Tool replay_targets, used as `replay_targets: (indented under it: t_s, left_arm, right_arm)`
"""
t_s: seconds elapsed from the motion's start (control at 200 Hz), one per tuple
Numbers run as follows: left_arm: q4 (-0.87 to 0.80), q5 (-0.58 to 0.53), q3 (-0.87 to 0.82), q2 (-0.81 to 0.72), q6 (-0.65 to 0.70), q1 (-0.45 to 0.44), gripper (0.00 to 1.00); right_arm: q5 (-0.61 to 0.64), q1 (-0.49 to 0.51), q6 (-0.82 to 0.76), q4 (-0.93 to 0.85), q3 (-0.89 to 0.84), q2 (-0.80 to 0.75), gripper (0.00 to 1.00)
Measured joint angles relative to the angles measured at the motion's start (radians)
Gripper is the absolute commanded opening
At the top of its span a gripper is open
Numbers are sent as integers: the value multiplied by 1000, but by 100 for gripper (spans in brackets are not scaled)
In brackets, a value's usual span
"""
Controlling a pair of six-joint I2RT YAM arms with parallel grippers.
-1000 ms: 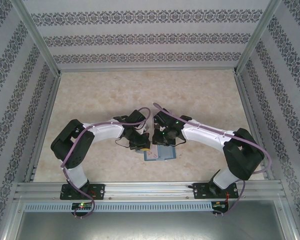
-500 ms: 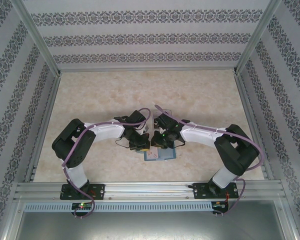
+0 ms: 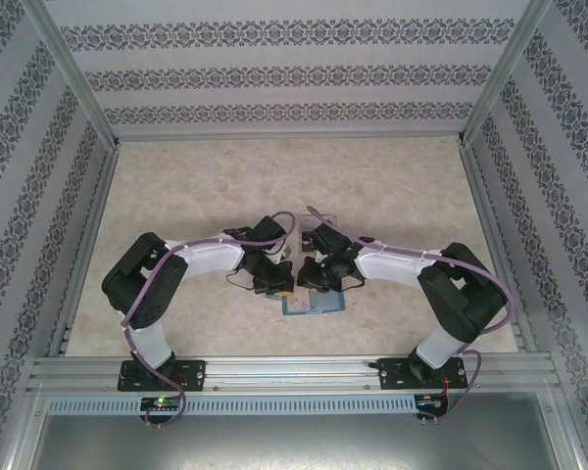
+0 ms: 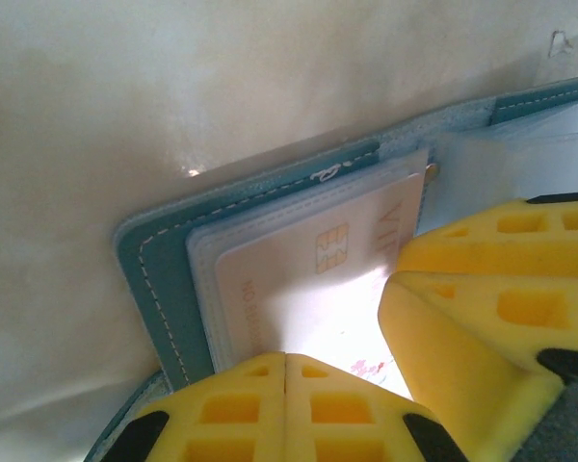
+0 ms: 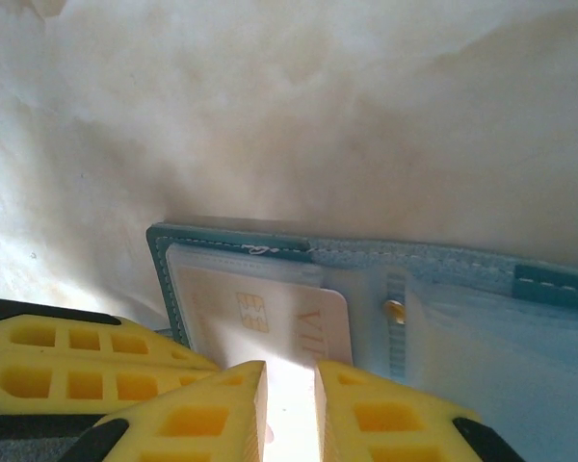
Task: Take the credit cards out of the card holder
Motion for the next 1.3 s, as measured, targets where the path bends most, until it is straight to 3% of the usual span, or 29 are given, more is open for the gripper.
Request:
replay_targets:
  t_s: [0.335,0.934,1.299]
  left_arm:
    - [0,0,0,0,0,0,0]
    - [-3,0,0,0,0,0,0]
    - [-4,-8,0,-2,0,0,0]
  right_arm:
    - [6,-2,-9,-2,-5,6,26]
    - [45,-16,-62,-58,22,6,40]
    - [39,-22,-87,-75,41,19,38]
